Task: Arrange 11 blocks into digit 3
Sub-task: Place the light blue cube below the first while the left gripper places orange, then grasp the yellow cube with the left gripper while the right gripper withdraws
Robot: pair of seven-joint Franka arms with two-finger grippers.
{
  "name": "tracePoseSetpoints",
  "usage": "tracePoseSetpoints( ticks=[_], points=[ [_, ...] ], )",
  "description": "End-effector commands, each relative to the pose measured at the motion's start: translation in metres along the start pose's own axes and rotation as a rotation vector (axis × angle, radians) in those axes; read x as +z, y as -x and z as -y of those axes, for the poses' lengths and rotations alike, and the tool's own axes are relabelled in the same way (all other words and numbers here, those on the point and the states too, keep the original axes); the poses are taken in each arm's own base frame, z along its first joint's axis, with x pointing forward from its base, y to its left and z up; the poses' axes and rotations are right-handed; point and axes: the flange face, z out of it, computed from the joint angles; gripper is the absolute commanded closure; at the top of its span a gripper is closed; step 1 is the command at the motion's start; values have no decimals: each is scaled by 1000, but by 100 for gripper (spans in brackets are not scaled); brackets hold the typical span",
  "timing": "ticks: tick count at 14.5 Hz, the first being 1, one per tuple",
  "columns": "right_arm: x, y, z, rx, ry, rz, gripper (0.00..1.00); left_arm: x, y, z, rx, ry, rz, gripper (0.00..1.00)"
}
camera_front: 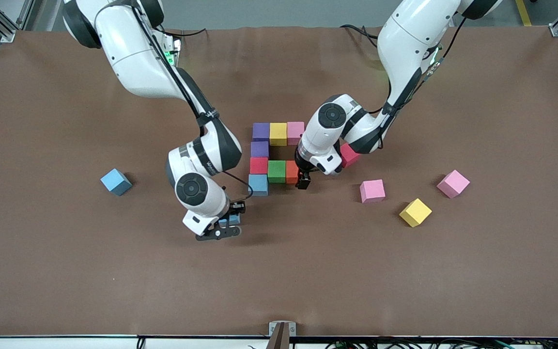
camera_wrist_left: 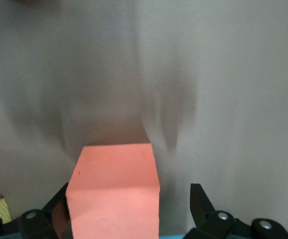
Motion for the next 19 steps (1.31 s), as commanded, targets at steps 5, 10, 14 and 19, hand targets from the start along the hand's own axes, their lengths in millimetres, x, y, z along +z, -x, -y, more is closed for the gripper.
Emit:
tracePoseSetpoints(
  ticks=[5, 10, 14, 19],
  points=[
    [26, 2, 52, 150, -21, -43, 69, -97, 5, -24, -11, 29, -69, 0],
    [39, 17, 71, 177, -7, -19, 68, -169, 4, -73, 55, -112, -89, 0],
    [44, 23, 75, 168, 2, 5, 66, -211, -47, -121, 288, -184, -32, 0],
    [48, 30, 77, 154, 26, 40, 63, -203, -107, -174, 540, -169, 5, 0]
  ],
)
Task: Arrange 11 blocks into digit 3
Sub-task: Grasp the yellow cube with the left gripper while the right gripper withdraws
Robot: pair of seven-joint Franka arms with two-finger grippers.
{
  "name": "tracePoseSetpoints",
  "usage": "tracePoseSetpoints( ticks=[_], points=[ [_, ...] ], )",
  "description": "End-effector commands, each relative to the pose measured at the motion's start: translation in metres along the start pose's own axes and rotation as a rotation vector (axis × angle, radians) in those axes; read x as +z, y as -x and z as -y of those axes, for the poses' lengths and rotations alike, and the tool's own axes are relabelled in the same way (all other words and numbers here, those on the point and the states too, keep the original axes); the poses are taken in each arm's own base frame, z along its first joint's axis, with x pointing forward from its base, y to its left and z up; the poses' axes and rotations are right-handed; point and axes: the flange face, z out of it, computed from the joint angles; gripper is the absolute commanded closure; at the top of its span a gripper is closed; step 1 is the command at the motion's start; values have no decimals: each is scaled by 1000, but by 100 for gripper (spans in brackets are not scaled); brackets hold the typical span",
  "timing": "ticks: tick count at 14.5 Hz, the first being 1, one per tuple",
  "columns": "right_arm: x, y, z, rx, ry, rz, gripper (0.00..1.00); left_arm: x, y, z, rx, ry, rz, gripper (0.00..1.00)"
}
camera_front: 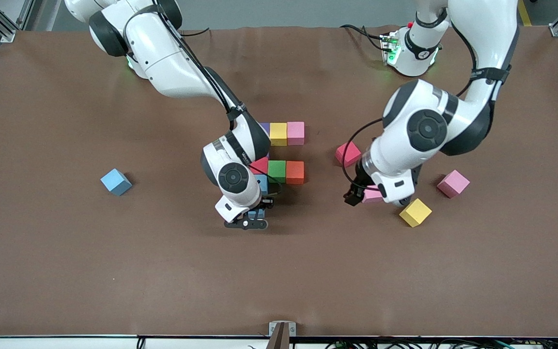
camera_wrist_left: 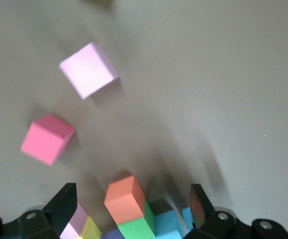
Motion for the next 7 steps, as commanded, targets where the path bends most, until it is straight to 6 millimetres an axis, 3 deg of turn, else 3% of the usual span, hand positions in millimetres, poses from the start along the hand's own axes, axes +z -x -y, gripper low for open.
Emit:
tracePoseSetpoints(
  ticks=[1, 3, 5, 7],
  points=[
    [17, 9, 4, 7, 18, 39, 63, 12, -42, -18, 88, -1, 23, 0],
    [17, 12, 7, 12, 13, 43, 63, 15, -78, -13, 171, -16, -18, 0],
    [17, 13, 8, 15, 14, 43, 63, 23, -138, -2, 234, -39, -38, 0],
    [18, 15, 11, 11, 14, 45, 63, 29, -174, 8, 272, -55, -31, 0]
  ],
)
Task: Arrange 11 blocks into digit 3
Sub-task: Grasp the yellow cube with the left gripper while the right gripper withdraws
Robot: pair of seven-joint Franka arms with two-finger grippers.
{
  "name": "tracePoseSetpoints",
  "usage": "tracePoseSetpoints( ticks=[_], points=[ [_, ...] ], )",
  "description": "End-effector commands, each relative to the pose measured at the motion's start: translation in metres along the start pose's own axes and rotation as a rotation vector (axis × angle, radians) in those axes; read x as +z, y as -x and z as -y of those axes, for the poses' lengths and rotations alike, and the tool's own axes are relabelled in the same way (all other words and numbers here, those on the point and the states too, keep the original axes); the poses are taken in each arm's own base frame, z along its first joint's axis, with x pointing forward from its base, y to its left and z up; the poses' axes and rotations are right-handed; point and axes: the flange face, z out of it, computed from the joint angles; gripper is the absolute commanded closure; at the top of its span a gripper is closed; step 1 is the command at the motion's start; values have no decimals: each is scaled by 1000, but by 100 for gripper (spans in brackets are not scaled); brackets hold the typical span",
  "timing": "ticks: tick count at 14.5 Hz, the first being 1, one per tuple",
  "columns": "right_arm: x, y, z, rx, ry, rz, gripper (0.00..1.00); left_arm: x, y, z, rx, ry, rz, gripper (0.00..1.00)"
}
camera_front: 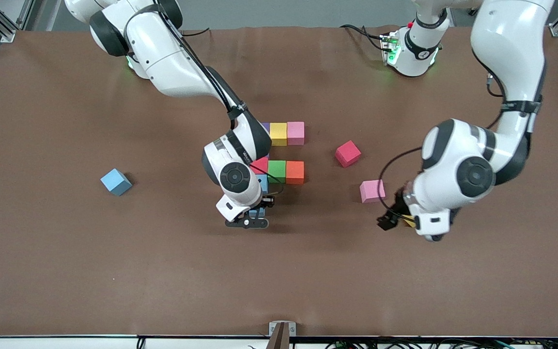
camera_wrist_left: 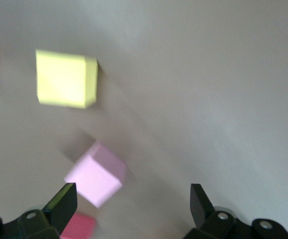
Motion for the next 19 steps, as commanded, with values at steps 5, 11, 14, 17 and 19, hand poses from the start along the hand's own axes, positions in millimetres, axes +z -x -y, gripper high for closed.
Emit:
tracePoseSetpoints(
  ticks=[5, 11, 14, 17, 19],
  points=[
    [17, 13, 10, 21, -6, 47, 63, 43, -85, 45, 25, -103, -13, 0],
    [7, 9, 10, 20, -7, 46, 0, 86, -99, 75, -12, -163, 36, 0],
    [-34, 3, 13, 20, -23, 40, 0, 90, -99, 73, -11, -163, 39, 0],
    [-103, 5, 7, 11, -38, 31, 0, 110, -98, 71, -7, -161, 47, 0],
    [-184, 14, -1, -2, -58, 2, 0, 114, -102, 70, -9, -138, 39, 1]
  ],
)
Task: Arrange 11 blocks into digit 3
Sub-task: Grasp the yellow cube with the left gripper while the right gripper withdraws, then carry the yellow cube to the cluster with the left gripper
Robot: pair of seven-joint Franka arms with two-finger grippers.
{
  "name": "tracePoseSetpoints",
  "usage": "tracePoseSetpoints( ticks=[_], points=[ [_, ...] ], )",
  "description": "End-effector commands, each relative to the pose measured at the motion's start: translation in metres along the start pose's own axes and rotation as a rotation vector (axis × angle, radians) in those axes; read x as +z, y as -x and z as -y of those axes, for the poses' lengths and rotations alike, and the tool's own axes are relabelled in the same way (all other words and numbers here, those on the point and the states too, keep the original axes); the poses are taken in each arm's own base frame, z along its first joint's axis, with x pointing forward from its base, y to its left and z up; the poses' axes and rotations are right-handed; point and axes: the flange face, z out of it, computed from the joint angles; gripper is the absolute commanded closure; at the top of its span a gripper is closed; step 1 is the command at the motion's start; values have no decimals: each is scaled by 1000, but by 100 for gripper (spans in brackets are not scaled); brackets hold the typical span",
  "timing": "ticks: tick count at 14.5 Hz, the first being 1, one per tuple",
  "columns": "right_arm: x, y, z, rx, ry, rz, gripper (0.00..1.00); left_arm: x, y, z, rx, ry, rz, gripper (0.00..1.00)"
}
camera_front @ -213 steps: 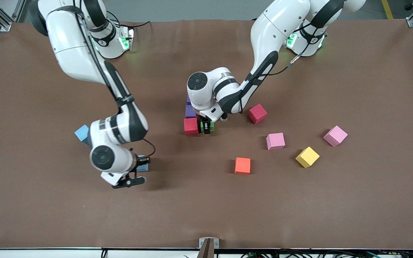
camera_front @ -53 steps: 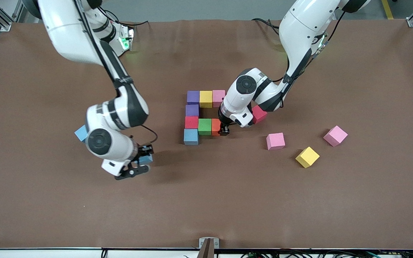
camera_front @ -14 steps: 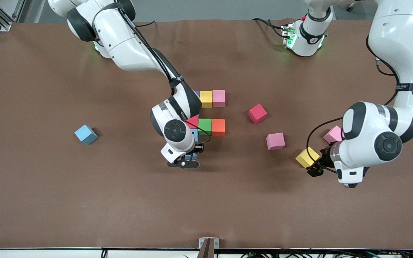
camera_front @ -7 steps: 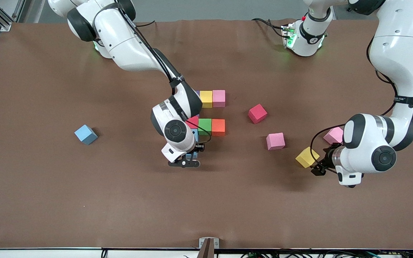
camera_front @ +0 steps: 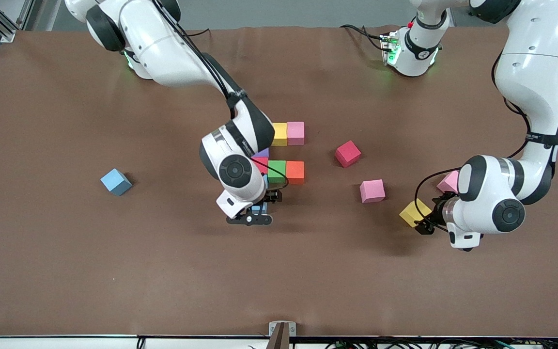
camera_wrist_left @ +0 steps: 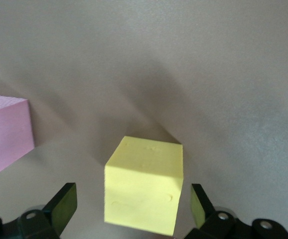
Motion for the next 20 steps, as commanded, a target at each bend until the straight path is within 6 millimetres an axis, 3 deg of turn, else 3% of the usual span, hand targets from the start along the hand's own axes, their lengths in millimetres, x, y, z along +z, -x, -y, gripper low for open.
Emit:
tracePoseSetpoints(
  ticks=[1, 2, 3, 5, 8, 10, 12, 14, 18, 20],
  points=[
    [-120, 18, -22, 8, -45, -22, 0, 12, -2, -3, 6, 4, -15, 1],
    [-157, 21, -38, 21, -55, -26, 0, 16, -3, -2, 7, -2, -11, 6],
    [-194, 28, -61, 38, -48, -3, 0, 24, -3, -1, 10, -10, -2, 19],
    [-250, 42, -110, 50, -30, 52, 0, 29, -3, -3, 11, -9, 0, 25],
    [-309, 70, -184, 76, -35, 85, 0, 29, -2, -5, 8, 2, -1, 52],
    [-324, 90, -247, 46, -54, 92, 0, 17, 3, -14, -3, 43, -13, 67],
    [-332, 102, -303, 32, -73, 85, 0, 7, 20, -28, -69, 69, -3, 69],
    [-335, 110, -341, 17, -14, 66, 0, -3, 49, -51, -156, 97, 7, 78],
    [-336, 121, -412, 21, -3, 72, 0, -1, 123, -94, -307, 107, 3, 82],
    [-338, 123, -432, 37, 15, 60, 0, 2, 150, -107, -354, 113, 3, 83]
  ],
)
